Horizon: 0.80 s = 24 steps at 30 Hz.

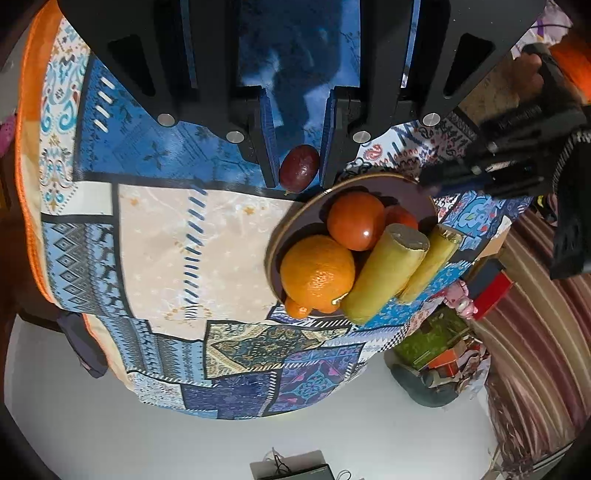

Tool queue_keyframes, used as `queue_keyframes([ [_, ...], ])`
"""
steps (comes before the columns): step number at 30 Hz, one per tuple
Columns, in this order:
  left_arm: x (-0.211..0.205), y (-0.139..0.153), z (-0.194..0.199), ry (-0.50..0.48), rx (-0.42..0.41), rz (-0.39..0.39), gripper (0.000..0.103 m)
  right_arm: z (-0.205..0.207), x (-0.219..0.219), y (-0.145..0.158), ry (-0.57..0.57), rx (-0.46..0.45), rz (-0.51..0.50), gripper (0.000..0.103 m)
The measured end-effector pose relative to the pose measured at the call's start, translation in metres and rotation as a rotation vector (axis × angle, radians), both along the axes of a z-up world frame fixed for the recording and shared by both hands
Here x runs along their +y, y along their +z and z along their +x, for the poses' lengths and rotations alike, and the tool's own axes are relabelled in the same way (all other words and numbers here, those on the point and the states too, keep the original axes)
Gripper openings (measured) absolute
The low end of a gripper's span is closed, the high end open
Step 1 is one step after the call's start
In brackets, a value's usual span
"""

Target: Organize fruits

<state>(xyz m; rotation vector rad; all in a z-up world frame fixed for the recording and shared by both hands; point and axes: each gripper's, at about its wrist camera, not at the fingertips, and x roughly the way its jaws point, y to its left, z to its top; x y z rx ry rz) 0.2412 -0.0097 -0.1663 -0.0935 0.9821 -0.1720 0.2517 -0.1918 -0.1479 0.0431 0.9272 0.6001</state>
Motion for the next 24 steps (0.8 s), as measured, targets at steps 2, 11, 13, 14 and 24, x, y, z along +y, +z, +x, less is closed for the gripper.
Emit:
queue_keyframes([
  [2, 0.010, 0.001, 0.004, 0.022, -0.002, 0.004, 0.016, 0.002, 0.006, -0.001, 0.008, 0.000, 0.002, 0.020],
  [11, 0.023, -0.001, 0.017, 0.066, -0.020, 0.028, 0.016, 0.016, 0.028, -0.002, 0.031, -0.016, -0.011, 0.020],
  [13, 0.022, -0.002, 0.018, 0.067, -0.026, 0.043, 0.017, 0.021, 0.031, -0.004, 0.028, -0.015, -0.014, 0.020],
  [14, 0.022, -0.003, 0.019, 0.067, -0.027, 0.045, 0.017, 0.023, 0.032, -0.005, 0.027, -0.012, -0.015, 0.020],
  [24, 0.030, -0.010, 0.028, 0.088, 0.002, 0.026, 0.017, 0.035, 0.038, -0.008, 0.009, -0.013, -0.035, 0.020],
])
